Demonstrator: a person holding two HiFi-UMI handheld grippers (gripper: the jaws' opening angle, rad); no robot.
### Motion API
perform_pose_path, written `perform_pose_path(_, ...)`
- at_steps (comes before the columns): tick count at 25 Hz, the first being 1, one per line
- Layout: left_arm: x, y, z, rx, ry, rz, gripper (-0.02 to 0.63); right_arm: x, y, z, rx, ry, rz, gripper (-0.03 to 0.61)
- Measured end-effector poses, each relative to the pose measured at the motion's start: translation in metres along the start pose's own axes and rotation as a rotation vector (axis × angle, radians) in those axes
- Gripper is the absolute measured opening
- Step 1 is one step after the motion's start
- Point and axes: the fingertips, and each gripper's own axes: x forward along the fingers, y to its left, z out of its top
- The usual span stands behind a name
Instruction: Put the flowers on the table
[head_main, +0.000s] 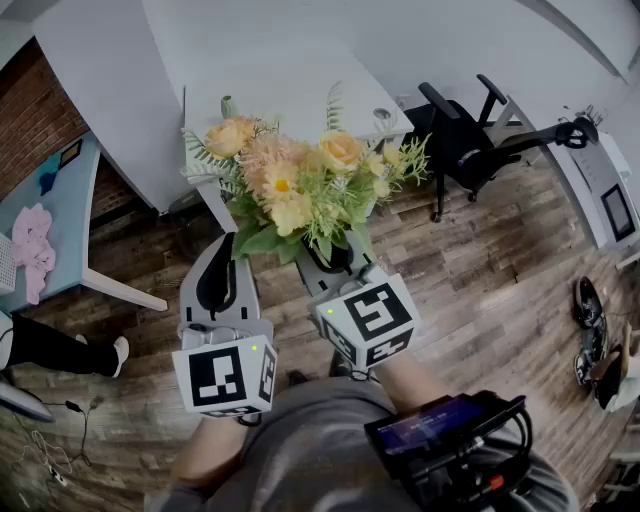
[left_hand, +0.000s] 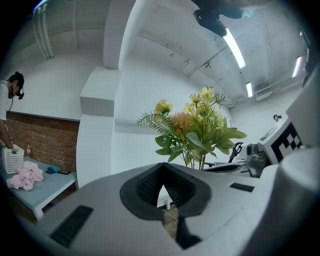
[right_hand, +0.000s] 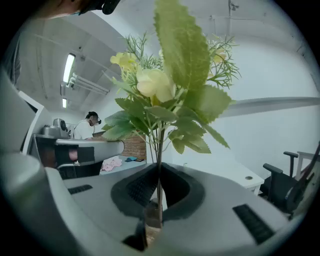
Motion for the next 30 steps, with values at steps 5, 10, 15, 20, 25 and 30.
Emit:
perform_pose_path(5, 0.017, -0.019, 0.002, 0.008, 0.000, 0.006, 0.005, -0.004, -0.023, 0.001, 0.000, -0.001, 0.014, 0.023)
perform_pose_path(10, 0.036, -0.042, 0.006, 0.014, 0.013, 0.009, 0.005, -0.010, -0.049, 0.005, 0.008, 0.000, 0.027, 0.023)
perform_pose_path(15, 0.042, -0.053, -0.001, 0.018, 0.020, 0.012, 0.005, -0.013, -0.061, -0.001, 0.014, 0.005, 0.038, 0.023)
perform_pose_path(20, 0.054, -0.086, -0.008, 0.033, 0.041, 0.026, 0.005, -0.031, -0.092, -0.010, 0.011, 0.016, 0.048, 0.023)
perform_pose_path(25, 0.062, -0.092, -0.019, 0.033, 0.075, 0.032, 0.005, -0.030, -0.112, -0.017, 0.042, 0.037, 0.040, 0.023)
perform_pose_path(30, 0.080, -0.083, -0.030, 0.014, 0.096, 0.038, 0.005, -0.015, -0.127, -0.022, 0.058, 0.048, 0.024, 0.023)
